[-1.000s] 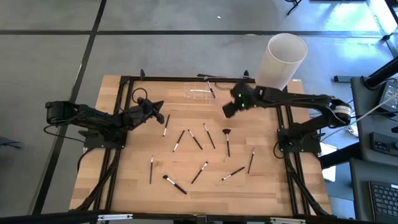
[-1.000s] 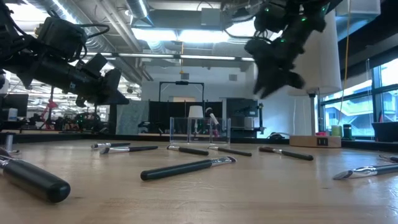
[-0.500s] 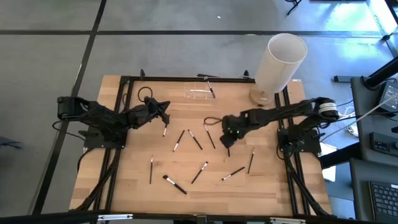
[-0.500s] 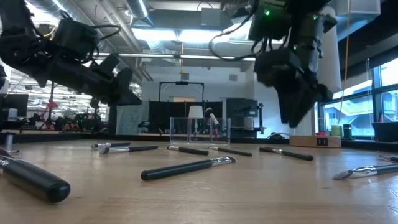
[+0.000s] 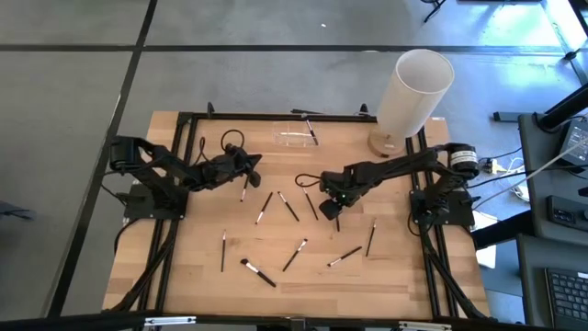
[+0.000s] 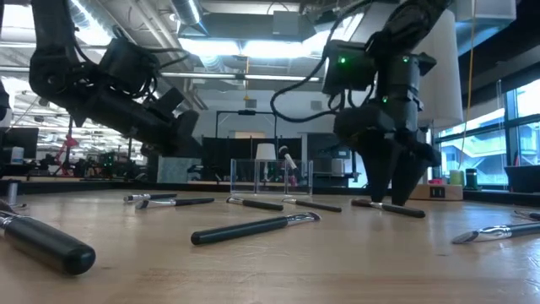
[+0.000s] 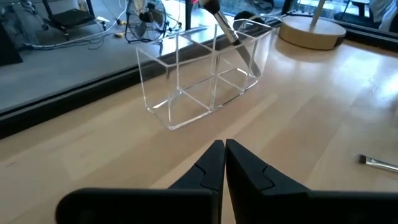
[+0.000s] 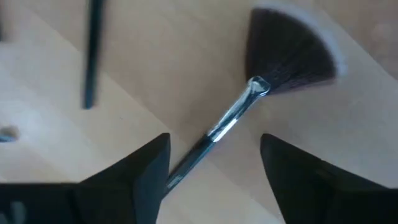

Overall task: Put items in baskets/containers
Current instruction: Put the black highlighter brush into the transparent organizer

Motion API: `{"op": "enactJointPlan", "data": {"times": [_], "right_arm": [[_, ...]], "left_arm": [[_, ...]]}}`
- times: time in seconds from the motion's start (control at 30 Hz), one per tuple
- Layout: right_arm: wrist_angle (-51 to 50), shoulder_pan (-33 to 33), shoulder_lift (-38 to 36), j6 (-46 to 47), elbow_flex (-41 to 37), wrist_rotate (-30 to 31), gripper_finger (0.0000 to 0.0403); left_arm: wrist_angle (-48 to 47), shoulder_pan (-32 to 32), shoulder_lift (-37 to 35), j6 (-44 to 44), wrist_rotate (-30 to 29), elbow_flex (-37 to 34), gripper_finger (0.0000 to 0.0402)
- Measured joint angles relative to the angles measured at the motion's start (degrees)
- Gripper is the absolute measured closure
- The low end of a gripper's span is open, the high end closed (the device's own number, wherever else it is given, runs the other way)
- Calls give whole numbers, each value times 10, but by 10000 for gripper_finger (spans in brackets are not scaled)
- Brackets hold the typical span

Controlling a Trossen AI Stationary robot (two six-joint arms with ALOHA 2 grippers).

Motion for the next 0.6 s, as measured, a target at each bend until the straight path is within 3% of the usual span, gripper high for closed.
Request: {"op": "enactJointPlan", "data": {"times": [0.23,0.33,0.6], "right_arm": [[-18,-3,41,-35,3,15,166],[-43,-7,50,-41,4,50,195],[-91,-17,56,-72,15,63,300]], "left_arm": [[3,0,0,1,-1,0,389],[4,0,0,1,-3,0,392],[14,0,0,1,-8,0,390]]}}
